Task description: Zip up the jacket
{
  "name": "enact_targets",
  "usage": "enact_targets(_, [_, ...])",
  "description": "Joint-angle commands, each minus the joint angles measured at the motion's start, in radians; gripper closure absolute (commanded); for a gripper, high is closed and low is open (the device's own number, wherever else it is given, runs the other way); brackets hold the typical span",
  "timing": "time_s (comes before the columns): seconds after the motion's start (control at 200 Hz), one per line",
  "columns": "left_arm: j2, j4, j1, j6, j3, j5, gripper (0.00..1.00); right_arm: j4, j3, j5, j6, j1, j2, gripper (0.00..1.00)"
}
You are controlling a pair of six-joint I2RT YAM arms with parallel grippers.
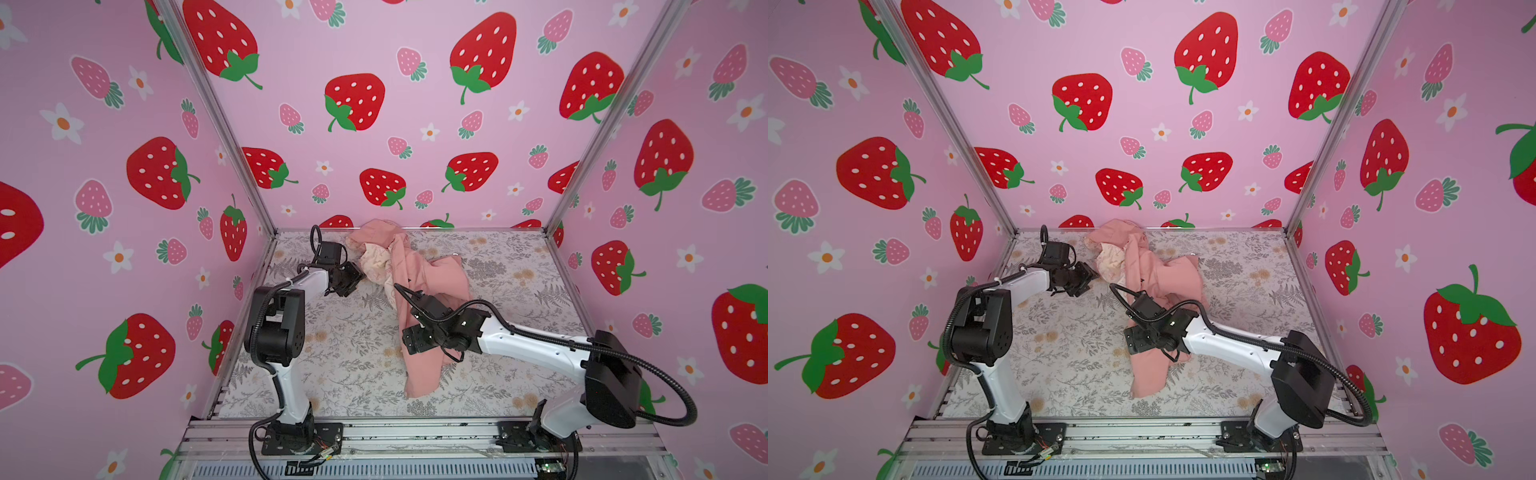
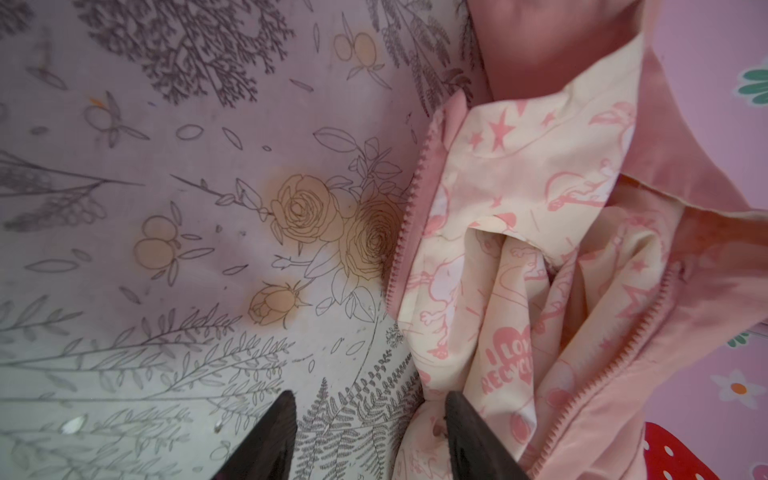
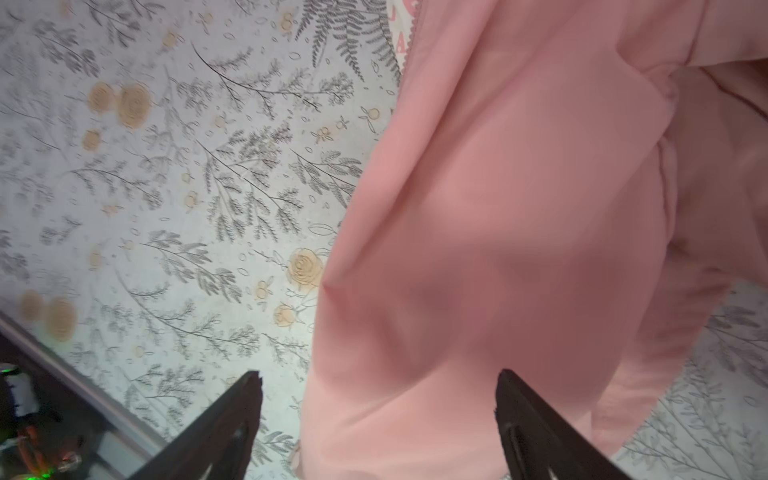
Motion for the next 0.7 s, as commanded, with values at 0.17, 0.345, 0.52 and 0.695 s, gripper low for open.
enact_targets(0.17, [0.162,0.132,0.004,-0.013,0.133,0.117,0.41,0.039,-0.109,0.031,0.029,-0.113,-0.071,0.06])
enact_targets(0.345, [0.245,0.187,0.004,-0.032,0.204,0.173,0.64,0.119,-0.155,-0.036,0.023,-0.166,-0.01,0.06])
enact_targets(0.52, [0.251,0.234,0.004,-0.058,0.213,0.207,0.92,0.276,-0.228,-0.147,0.037,-0.197,0.051,0.11])
enact_targets(0.695, [0.181,0.235,0.004,-0.05,0.178,0.218,1.0,0.361,-0.263,-0.208,0.043,-0.218,0.044,0.63])
